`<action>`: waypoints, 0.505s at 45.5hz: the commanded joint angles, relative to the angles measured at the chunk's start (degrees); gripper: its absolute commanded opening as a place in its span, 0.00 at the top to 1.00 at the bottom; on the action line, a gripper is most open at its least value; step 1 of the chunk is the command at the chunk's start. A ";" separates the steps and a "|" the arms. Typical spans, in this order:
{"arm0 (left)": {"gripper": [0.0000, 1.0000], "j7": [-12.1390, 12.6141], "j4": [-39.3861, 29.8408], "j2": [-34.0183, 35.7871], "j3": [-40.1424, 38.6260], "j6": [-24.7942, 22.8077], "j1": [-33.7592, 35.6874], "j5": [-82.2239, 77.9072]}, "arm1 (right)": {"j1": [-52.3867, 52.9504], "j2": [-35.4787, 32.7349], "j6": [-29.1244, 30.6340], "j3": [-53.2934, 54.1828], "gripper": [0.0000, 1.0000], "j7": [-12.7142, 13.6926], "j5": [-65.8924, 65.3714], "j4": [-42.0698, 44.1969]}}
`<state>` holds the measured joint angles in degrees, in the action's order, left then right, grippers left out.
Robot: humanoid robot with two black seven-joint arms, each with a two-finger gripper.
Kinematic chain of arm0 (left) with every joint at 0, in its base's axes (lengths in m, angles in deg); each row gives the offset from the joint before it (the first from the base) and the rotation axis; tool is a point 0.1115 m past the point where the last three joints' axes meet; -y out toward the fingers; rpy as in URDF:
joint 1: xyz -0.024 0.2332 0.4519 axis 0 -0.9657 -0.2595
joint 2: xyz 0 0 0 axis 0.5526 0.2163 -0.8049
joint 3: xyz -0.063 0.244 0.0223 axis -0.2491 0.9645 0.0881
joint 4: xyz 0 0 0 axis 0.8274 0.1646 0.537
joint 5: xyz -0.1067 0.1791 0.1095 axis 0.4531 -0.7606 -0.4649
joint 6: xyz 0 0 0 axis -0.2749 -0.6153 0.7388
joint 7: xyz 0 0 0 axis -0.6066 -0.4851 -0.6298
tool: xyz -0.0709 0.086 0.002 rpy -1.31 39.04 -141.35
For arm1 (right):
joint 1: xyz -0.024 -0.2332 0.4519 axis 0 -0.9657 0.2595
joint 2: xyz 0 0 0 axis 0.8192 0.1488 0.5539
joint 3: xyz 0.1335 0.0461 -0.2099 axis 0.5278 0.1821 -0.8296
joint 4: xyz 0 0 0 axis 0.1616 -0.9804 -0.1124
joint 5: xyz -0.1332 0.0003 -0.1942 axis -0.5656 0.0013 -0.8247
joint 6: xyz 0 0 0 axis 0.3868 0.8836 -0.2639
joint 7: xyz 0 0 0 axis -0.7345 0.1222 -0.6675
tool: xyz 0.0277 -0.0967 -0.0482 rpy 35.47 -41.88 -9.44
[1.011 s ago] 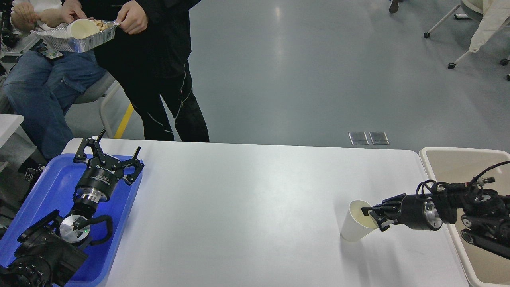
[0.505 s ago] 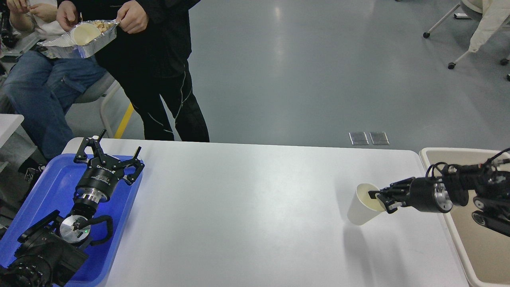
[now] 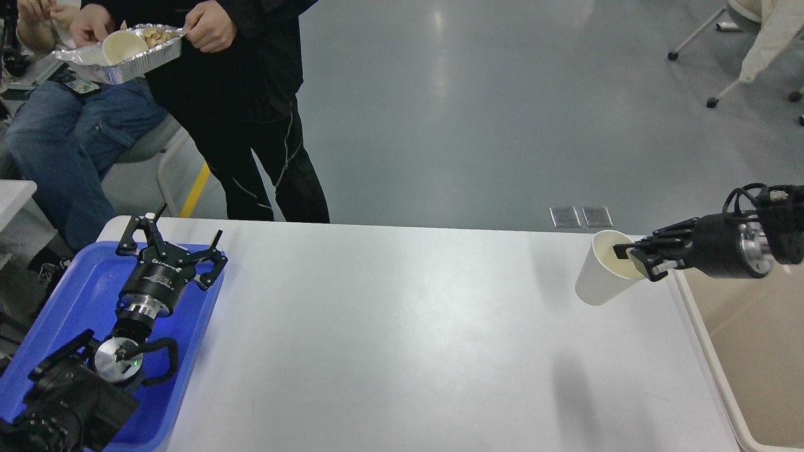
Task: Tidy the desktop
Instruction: 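Lift the cup with the right gripper and carry it over the beige bin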
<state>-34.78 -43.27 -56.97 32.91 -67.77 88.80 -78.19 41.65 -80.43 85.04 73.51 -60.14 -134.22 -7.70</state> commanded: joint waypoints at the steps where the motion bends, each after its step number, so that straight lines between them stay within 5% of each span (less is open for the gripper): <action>1: 0.00 0.00 0.00 0.00 0.00 0.00 0.00 0.08 | 7.46 -3.32 4.58 0.02 1.00 0.00 -0.06 -4.01; 23: 0.00 0.00 0.00 0.00 0.00 0.00 0.00 0.08 | 14.32 -5.70 9.42 0.11 1.00 0.00 0.03 -6.21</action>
<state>-34.78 -43.27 -56.97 32.91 -67.77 88.80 -78.16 53.59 -85.32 92.80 73.61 -60.14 -134.26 -13.17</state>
